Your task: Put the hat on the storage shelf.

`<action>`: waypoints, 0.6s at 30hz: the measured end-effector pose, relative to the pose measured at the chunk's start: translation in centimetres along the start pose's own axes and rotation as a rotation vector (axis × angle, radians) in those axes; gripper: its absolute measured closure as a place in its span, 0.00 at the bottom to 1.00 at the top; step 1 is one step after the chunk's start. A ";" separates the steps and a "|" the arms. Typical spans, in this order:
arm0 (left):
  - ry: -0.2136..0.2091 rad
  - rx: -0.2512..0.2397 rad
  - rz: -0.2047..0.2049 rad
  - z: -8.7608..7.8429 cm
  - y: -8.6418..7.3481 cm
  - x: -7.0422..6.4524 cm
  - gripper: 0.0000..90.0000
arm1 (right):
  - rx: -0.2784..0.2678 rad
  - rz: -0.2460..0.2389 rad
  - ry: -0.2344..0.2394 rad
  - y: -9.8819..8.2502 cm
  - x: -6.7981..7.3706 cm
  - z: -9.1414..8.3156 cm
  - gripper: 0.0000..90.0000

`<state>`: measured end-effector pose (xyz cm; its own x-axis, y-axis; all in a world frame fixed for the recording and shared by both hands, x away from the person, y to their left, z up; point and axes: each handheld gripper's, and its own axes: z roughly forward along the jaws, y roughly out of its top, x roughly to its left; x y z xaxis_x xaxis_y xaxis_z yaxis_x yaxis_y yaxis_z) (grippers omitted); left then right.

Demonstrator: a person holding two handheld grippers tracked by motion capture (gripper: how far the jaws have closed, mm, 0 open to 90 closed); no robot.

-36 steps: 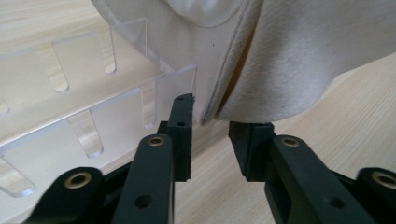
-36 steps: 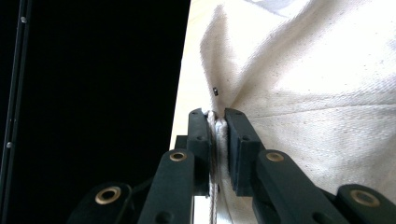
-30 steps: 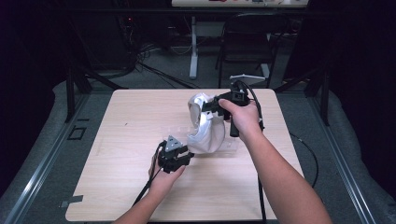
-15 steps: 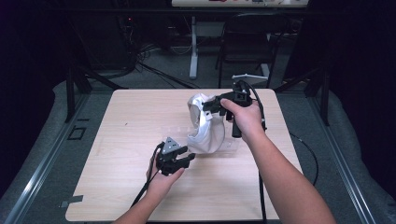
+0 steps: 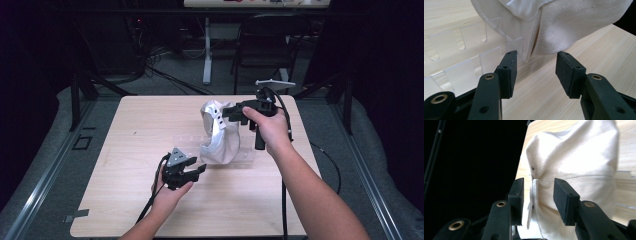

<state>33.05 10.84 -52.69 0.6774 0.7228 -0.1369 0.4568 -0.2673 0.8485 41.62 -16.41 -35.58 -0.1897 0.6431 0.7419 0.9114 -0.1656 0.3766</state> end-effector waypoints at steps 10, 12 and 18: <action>0.018 -0.025 -0.017 -1.7 -0.3 1.1 0.57 | -0.024 -0.021 -0.009 -0.6 -0.8 -1.4 0.64; 0.020 -0.029 -0.022 -2.1 -0.5 1.3 0.56 | -0.038 -0.034 -0.010 -0.9 -0.9 -1.7 0.63; 0.029 -0.020 -0.028 -3.6 -1.6 2.2 0.56 | -0.051 -0.071 -0.028 -1.5 -1.1 -2.1 0.60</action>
<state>31.79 15.14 -52.49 0.6473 0.7482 -0.1457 0.4631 -0.2341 0.8549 39.73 -18.52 -35.79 -0.2418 0.6752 0.6969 0.8764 -0.1563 0.4555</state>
